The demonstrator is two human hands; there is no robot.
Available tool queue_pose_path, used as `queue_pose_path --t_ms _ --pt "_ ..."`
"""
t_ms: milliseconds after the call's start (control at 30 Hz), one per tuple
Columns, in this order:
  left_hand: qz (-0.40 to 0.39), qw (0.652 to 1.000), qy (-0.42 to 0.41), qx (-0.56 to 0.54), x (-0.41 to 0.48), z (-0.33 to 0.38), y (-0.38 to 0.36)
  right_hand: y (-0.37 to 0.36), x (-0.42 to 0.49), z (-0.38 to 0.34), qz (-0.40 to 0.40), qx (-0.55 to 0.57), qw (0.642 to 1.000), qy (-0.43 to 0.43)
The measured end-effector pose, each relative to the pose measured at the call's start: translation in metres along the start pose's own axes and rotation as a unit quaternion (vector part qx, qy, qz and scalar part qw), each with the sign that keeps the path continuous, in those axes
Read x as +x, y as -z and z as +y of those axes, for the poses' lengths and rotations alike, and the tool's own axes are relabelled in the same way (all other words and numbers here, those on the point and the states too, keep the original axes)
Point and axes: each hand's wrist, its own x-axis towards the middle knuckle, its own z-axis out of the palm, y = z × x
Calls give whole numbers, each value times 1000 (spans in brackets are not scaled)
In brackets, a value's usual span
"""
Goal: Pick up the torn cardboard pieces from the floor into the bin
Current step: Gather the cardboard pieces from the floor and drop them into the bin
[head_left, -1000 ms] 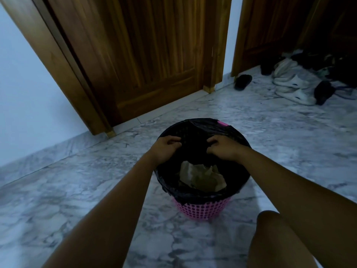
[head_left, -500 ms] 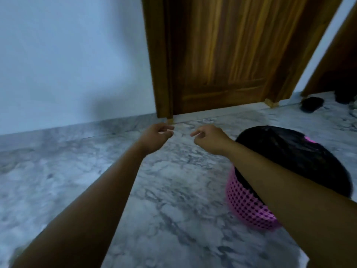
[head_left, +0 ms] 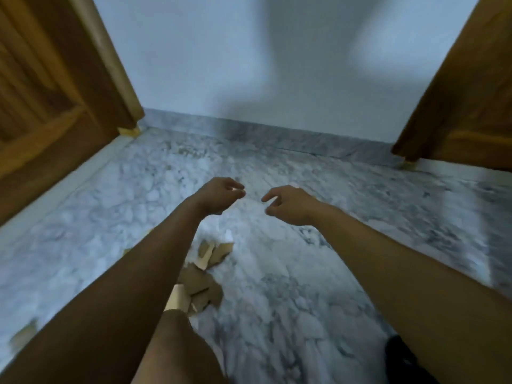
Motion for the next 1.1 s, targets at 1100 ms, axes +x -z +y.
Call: queue_pose_path --t_ms 1100 --pt "186 899 376 122 21 -289 -69 -255 218 24 -184 -373 891 181"
